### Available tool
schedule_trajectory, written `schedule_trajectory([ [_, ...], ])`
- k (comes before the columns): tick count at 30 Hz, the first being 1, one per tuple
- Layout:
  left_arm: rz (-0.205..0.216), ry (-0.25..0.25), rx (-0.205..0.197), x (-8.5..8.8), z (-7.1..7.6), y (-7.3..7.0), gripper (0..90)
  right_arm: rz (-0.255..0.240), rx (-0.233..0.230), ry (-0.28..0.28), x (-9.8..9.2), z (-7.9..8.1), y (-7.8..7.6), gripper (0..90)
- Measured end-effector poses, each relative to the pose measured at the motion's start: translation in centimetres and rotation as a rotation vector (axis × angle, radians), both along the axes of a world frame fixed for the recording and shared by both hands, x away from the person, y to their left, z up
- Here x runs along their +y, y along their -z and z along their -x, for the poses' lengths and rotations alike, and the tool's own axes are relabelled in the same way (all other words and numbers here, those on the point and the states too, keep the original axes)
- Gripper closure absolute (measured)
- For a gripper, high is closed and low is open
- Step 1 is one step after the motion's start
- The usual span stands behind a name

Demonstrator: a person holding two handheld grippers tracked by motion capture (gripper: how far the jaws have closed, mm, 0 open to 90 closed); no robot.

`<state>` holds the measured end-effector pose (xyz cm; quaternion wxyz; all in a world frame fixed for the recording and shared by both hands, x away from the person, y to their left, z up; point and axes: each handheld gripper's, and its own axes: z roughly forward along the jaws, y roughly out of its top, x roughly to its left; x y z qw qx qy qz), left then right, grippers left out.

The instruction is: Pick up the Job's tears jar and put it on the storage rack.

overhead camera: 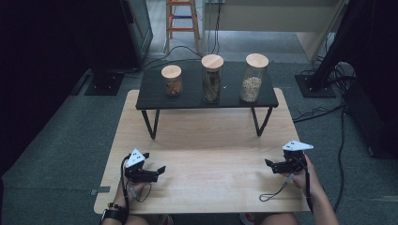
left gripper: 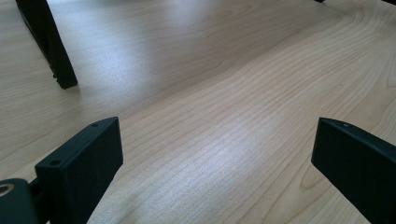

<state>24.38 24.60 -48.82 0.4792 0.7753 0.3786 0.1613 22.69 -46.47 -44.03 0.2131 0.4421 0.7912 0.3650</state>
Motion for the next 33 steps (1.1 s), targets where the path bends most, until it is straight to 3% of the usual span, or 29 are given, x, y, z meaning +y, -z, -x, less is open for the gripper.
schedule_trajectory([
  [13, -0.005, -0.002, 0.001, -0.1, 0.0, 0.0, 2.2, -0.023, 0.017, 0.011, -0.4, 0.4, 1.7, 0.3],
  [24, -0.006, -0.006, 0.002, -0.2, 0.0, 0.0, 2.2, -0.057, -0.017, 0.031, -0.7, 1.5, 3.1, 0.3],
  [33, -0.01, -0.009, 0.001, -0.3, 0.1, -0.1, 2.2, -0.074, -0.014, 0.03, -1.0, 1.8, 3.5, 0.3],
])
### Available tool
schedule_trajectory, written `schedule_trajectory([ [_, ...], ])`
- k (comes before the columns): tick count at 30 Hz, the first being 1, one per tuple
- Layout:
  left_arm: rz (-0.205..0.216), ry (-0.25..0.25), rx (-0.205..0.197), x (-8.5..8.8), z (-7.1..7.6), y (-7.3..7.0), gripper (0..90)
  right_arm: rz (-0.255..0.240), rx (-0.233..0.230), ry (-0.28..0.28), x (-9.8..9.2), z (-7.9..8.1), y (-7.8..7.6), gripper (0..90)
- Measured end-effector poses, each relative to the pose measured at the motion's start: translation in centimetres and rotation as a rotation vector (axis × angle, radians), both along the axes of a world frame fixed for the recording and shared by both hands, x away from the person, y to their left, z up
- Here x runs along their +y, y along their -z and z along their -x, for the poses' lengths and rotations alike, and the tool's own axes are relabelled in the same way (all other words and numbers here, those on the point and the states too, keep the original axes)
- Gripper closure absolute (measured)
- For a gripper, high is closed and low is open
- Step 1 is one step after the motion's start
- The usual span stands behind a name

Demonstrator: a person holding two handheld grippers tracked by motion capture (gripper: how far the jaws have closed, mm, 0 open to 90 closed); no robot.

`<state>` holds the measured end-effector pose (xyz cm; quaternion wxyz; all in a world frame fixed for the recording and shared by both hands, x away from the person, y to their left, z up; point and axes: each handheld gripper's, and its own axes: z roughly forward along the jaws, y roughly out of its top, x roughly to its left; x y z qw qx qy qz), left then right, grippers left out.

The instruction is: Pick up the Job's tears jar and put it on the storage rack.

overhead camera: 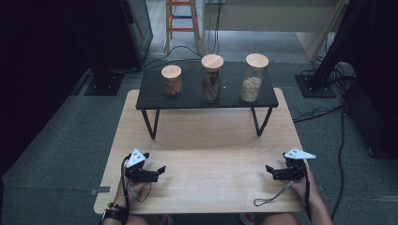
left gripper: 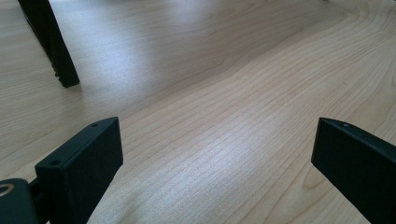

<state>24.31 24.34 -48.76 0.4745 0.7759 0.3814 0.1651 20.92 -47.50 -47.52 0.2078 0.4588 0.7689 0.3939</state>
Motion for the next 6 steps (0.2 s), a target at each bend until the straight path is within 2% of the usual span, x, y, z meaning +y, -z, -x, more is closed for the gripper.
schedule_trajectory([
  [6, -0.001, -0.009, -0.002, -0.09, 0.12, 0.02, 2.2, -0.001, 0.006, -0.011, -0.11, -0.17, 0.04, 0.3],
])
